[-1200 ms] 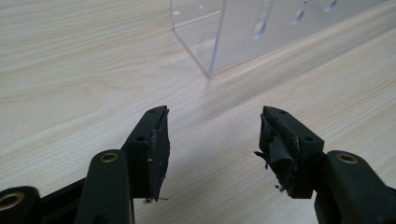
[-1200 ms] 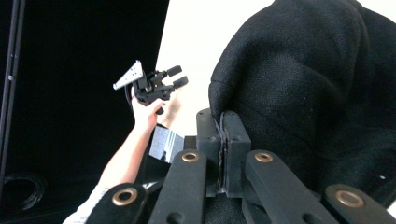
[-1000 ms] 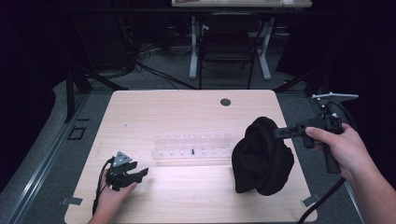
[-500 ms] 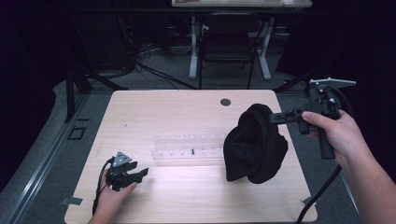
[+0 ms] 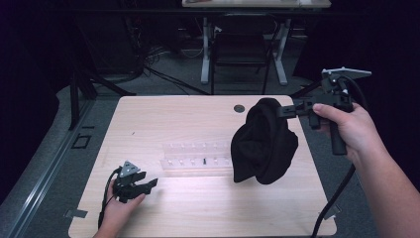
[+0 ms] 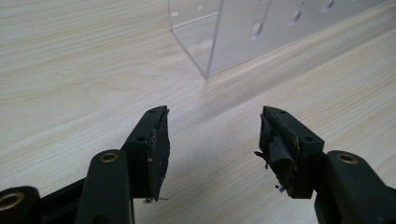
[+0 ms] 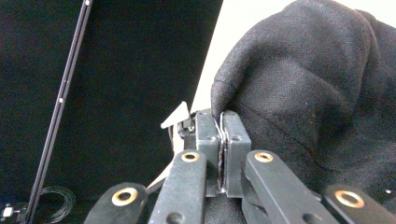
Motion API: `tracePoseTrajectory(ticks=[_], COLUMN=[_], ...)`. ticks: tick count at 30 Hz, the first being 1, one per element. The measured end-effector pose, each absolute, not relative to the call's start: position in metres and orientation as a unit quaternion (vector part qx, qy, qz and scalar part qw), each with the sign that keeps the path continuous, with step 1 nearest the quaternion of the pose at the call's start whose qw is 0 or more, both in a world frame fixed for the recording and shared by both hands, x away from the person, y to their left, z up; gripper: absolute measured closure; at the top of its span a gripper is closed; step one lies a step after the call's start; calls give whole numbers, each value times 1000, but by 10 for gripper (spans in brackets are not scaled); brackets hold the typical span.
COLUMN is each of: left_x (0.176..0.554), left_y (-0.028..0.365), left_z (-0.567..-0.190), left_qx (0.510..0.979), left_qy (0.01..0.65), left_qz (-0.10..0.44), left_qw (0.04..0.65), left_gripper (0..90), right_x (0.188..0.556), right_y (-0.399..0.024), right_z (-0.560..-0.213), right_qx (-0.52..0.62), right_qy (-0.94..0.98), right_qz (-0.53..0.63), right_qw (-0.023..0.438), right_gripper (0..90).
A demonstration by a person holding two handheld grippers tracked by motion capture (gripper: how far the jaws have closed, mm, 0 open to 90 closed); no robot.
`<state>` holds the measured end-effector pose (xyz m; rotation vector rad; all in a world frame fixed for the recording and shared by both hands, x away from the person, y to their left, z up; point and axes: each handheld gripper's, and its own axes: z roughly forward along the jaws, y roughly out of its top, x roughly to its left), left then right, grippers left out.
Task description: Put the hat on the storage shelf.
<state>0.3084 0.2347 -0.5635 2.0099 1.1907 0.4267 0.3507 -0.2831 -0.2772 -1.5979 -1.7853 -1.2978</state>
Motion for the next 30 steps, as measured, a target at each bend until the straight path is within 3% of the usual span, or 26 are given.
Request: tracePoseTrajectory(ticks=[30], left_x=[308], left_y=[236], left_z=[-560], left_qx=[788], left_qy=[459], left_qz=[160], left_qw=[377], left_gripper=[430], right_x=[398], right_y=[-249], right_z=[-270], right_qx=[-577], right_qy=[-625], right_qz=[-483], right_qw=[205], right_gripper=[885])
